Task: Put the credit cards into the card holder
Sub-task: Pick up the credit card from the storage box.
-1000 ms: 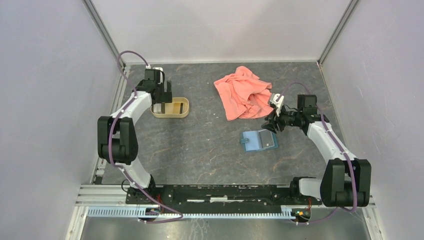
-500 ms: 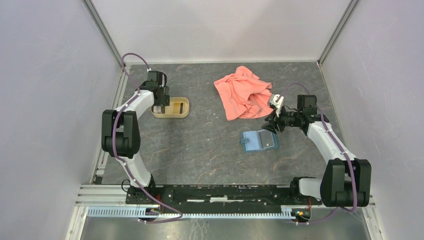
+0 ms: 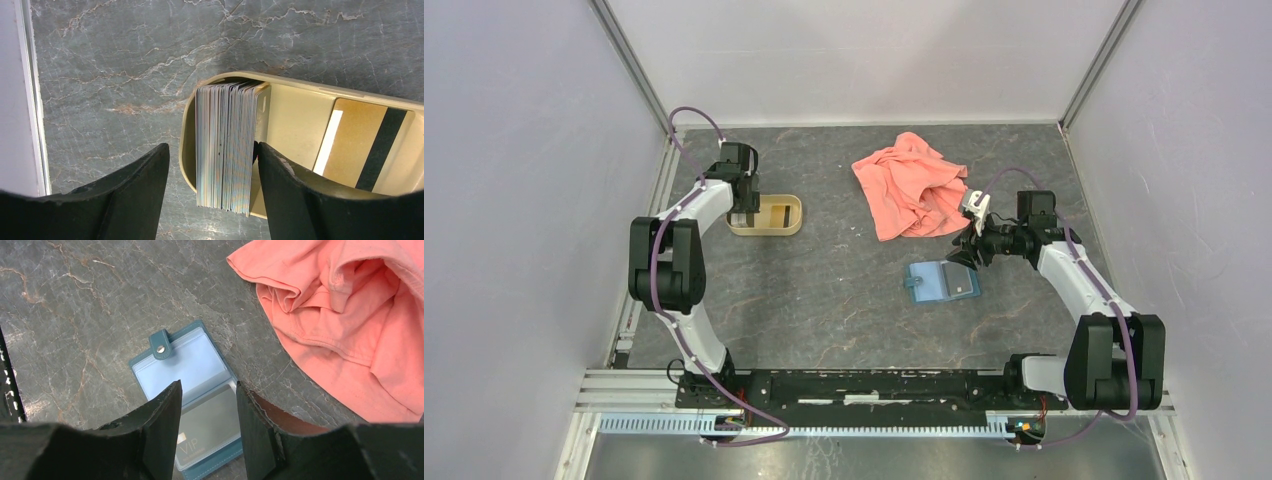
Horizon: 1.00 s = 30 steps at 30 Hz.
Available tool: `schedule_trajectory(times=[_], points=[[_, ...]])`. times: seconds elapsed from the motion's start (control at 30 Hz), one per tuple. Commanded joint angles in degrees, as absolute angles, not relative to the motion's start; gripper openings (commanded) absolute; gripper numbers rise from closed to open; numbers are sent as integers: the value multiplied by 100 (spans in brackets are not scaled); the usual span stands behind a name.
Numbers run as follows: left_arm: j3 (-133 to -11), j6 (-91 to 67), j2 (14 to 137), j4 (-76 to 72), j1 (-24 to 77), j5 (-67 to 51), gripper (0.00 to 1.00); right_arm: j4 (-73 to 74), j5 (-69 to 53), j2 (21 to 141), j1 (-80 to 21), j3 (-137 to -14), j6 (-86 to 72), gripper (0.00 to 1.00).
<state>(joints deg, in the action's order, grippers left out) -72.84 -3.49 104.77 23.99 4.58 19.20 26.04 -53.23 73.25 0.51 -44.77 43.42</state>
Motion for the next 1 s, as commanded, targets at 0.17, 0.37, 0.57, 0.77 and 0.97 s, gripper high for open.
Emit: schedule_trajectory(times=[0.17,0.37,0.57,0.77,0.97], points=[[-7575,-220,10569,2441,432,2036,72,2724,-5537,7397,73,-4684,4509,50],[-7633,-220,10679,2536,432,1934,75,2751,-5550,7403,72,-4693,4526,50],[-7642,-211,10716,2572,424,1971,75,2772,-5571,7403,71,-4702,4544,50],[-7631,-224,10593,2567,426,2101,67,2791,-5572,7407,75,-4710,4553,50],[-7621,-255,10472,2564,431,2074,64,2804,-5581,7402,76,-4715,4562,50]])
